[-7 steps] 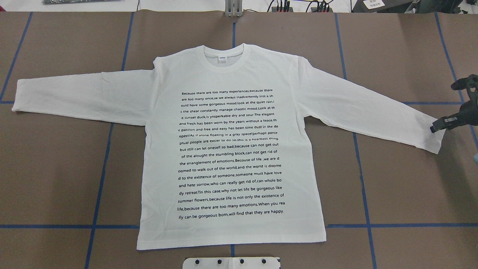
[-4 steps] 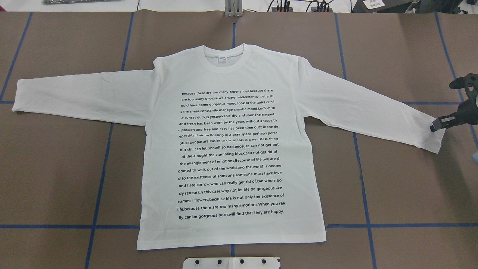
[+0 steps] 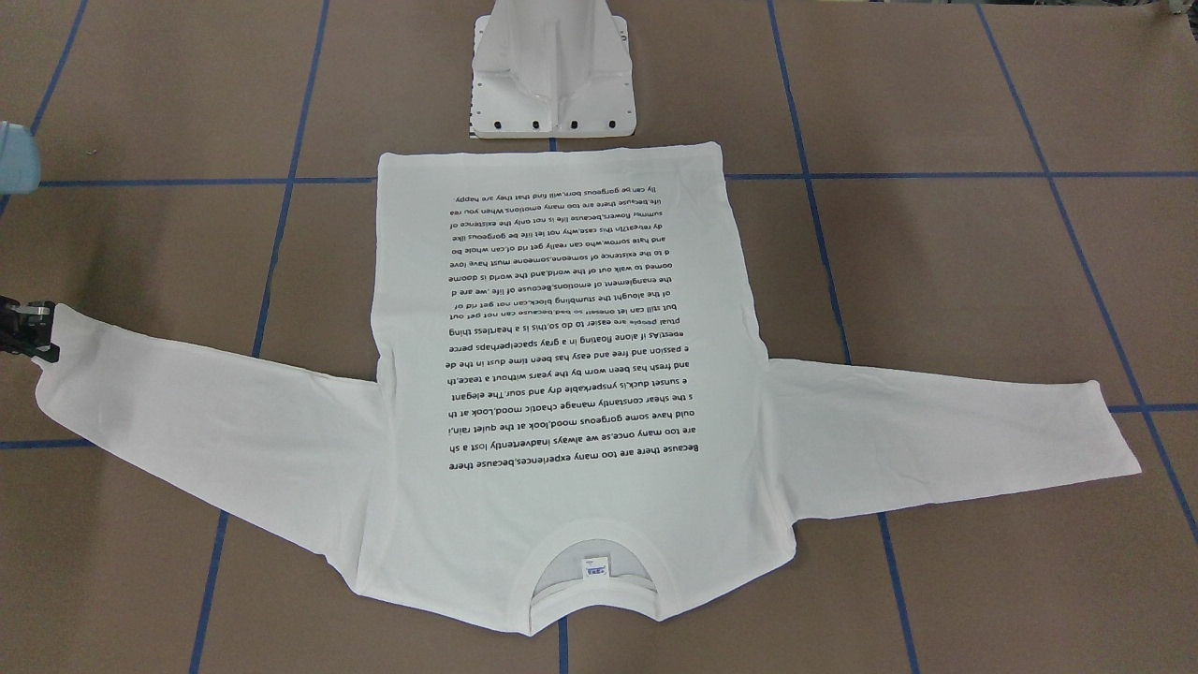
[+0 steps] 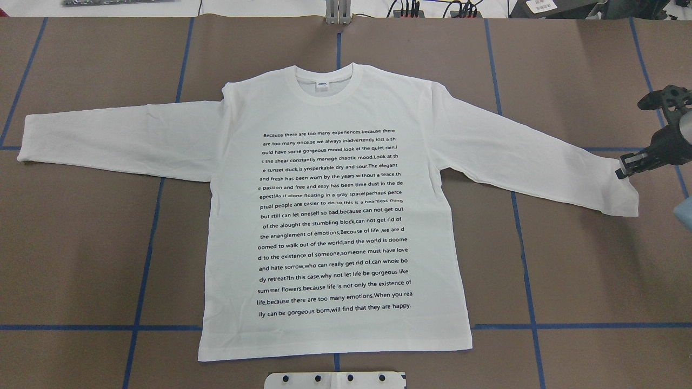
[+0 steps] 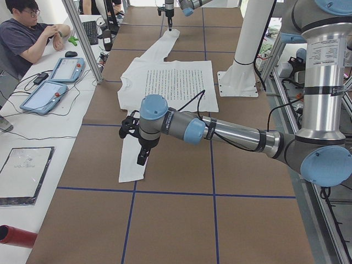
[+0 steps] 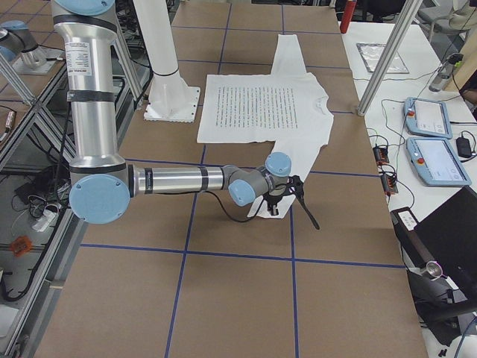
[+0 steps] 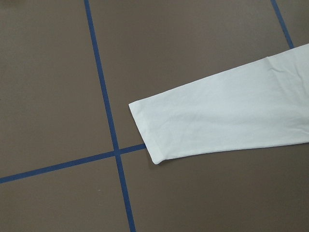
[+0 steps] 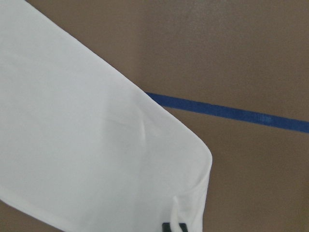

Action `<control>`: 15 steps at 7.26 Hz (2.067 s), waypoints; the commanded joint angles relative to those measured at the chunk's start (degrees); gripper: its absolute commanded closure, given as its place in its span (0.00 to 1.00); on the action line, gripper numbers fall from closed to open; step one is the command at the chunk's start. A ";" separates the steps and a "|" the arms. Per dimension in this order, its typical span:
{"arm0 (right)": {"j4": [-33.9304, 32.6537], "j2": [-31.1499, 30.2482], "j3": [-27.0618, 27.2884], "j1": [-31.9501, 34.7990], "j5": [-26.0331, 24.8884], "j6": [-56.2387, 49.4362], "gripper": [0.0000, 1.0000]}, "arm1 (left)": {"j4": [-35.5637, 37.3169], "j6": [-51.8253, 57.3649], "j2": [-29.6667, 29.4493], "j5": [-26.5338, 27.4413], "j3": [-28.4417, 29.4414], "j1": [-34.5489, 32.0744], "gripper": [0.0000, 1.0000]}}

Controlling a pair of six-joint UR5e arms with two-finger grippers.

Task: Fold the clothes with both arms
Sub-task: 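Grasp the sleeve cuff with the right gripper and carry it across the shirt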

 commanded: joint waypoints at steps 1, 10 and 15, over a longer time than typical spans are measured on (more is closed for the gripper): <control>-3.35 0.30 7.41 -0.18 1.29 6.29 1.00 | 0.00 -1.43 -0.03 -0.01 -0.46 0.00 0.00; -2.90 49.65 -1.32 -17.90 -4.36 38.24 1.00 | 0.00 -1.35 0.14 0.34 -0.12 -0.88 0.00; -2.82 58.58 -15.23 -29.88 -16.89 37.01 1.00 | 0.00 -1.44 0.23 0.52 0.41 -0.97 0.00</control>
